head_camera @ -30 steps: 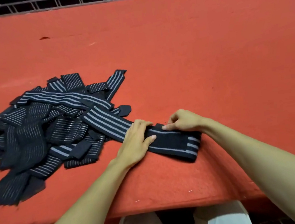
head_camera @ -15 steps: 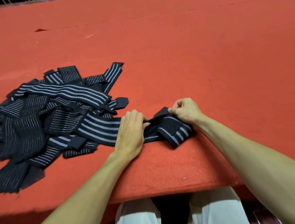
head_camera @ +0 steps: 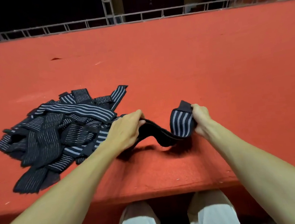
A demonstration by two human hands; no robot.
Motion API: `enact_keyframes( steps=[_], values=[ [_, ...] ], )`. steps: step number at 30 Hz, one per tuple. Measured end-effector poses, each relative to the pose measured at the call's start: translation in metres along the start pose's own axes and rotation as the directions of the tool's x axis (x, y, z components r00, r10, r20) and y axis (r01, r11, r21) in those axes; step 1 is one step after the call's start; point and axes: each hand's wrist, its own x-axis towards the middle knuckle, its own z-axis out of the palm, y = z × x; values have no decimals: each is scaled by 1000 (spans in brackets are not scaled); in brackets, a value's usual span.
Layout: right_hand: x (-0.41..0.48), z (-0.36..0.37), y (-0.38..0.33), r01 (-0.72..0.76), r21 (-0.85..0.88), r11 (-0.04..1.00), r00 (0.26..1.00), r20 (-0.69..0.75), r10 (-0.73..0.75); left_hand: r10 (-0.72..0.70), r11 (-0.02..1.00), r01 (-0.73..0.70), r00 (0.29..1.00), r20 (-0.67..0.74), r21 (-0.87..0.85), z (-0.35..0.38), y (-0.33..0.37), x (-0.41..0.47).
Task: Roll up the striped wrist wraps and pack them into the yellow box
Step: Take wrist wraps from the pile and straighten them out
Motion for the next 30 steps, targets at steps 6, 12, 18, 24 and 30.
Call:
enact_keyframes(
  steps=[6, 12, 18, 24, 30],
  values=[
    [-39, -27, -71, -212, 305, 929, 963, 228, 145, -2, 976, 30, 992, 128, -218, -51, 37, 15],
    [-59, -37, -123, -184, 487, 854, 935, 354, 0, -79, 793, 219, 962, 260, -569, -75, 69, 21],
    [-27, -21, -114, -36, 281, 959, 922, 380, -76, -254, 453, 428, 903, 347, -782, -44, 57, 25],
    [47, 26, -69, 235, -140, 962, 970, 102, -222, -391, 306, 545, 820, 418, -781, 22, 27, 36],
    [121, 68, -40, 309, -272, 911, 948, 15, -317, -505, 286, 580, 768, 394, -763, 88, 1, 60]
  ],
)
